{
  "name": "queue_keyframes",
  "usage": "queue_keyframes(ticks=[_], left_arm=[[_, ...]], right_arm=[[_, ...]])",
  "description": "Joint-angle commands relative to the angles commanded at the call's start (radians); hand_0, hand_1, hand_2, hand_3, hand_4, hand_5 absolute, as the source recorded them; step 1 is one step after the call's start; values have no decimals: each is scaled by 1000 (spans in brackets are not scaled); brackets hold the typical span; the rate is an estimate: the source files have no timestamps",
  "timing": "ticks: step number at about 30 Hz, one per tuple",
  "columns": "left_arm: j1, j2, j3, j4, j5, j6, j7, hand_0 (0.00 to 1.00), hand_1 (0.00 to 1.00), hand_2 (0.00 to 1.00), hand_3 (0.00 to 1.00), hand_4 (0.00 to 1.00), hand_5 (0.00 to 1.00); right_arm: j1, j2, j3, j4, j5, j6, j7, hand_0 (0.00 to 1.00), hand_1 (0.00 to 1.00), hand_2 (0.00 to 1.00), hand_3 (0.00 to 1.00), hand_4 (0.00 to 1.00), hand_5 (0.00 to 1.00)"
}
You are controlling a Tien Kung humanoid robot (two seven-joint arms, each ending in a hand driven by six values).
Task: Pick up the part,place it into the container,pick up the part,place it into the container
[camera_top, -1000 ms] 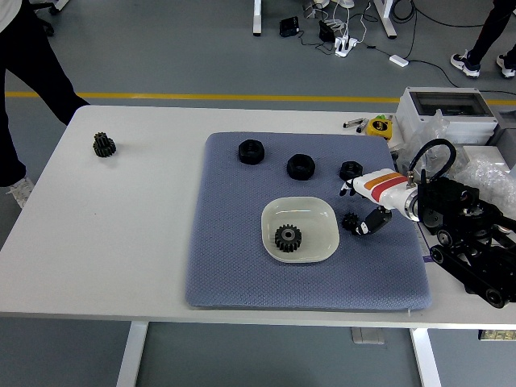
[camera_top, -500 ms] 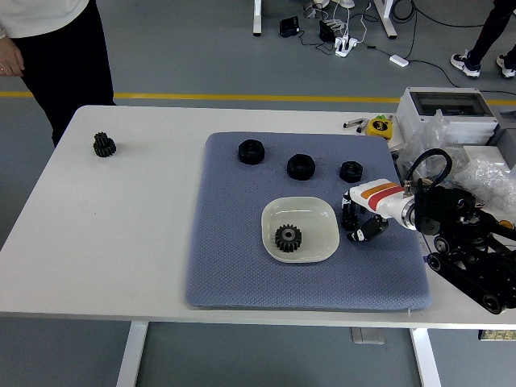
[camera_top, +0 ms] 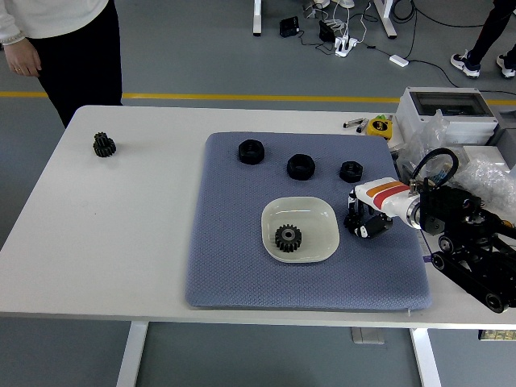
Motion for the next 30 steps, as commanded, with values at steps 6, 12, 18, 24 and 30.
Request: queue_keyframes(ticks=[6,12,18,24,30], left_arm=[[0,1,-1,0,0,-1,0,646,641,608,551,585,475],[0,0,4,1,-13,1,-2,646,642,608,551,584,475],[1,0,7,2,-20,2,-4,648,641,608,551,584,473],[3,0,7,2,-20,2,-4,647,641,608,551,585,475],[4,-2,4,3,-20,3,-4,646,641,608,551,585,475]], right_arm=[[4,-5,7,14,4,-1,2,259,389,453,485,728,290],[-1,-10,7,11,19,-4,7,169,341,427,487,745,259],[-8,-15,16,12,17,-9,8,152,321,413,479,752,251],[-9,-21,31,14,13,-16,7,142,308,409,477,779,235],[-13,-36,66,56,-21,-13,-2,138,303,405,477,793,220]])
